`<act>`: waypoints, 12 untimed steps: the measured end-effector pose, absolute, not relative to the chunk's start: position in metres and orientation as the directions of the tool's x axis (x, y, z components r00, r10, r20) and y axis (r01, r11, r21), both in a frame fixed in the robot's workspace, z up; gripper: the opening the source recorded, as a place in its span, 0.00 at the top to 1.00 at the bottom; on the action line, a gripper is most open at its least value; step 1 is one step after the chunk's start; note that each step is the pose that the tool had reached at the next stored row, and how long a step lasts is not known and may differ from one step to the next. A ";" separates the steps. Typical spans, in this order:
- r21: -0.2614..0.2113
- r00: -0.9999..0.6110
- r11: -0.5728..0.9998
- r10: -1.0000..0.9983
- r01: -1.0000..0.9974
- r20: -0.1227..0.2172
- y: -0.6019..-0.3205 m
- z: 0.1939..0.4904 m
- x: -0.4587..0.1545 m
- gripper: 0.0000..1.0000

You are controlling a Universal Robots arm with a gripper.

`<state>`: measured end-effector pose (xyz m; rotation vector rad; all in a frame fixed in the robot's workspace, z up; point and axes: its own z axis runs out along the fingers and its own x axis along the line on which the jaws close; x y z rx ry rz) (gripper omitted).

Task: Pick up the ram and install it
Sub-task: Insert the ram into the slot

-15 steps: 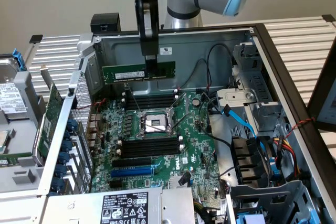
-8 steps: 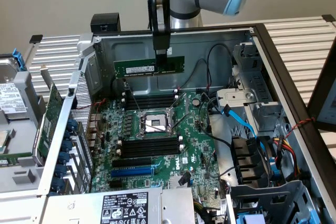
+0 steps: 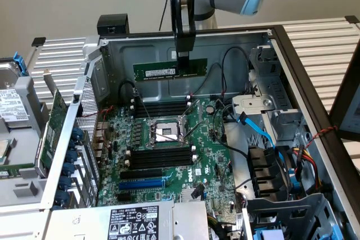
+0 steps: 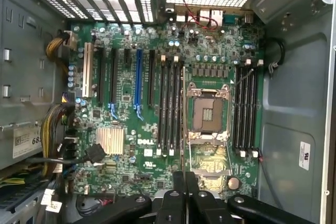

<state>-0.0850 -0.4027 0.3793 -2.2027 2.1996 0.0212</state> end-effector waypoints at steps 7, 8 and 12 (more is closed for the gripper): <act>-0.008 0.001 -0.001 -1.000 -1.000 -0.030 -0.403 0.375 -0.084 0.88; -0.008 0.001 -0.001 -1.000 -1.000 -0.029 -0.403 0.375 -0.084 0.88; -0.008 0.001 -0.001 -1.000 -1.000 -0.029 -0.403 0.375 -0.088 0.88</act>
